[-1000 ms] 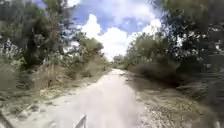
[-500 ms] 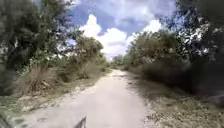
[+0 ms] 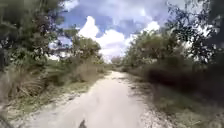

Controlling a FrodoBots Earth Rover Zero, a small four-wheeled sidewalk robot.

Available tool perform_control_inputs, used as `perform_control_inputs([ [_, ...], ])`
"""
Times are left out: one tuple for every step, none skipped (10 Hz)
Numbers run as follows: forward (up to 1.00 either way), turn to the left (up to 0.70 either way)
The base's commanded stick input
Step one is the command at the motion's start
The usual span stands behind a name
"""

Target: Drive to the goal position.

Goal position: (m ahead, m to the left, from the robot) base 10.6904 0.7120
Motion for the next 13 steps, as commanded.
perform_control_inputs([
  [1.00, 0.00],
  [1.00, 0.00],
  [1.00, 0.00],
  [1.00, 0.00],
  [1.00, 0.00],
  [1.00, 0.00],
  [1.00, 0.00],
  [1.00, 0.00],
  [1.00, 0.00],
  [1.00, 0.00],
  [1.00, 0.00],
  [1.00, 0.00],
  [1.00, 0.05],
])
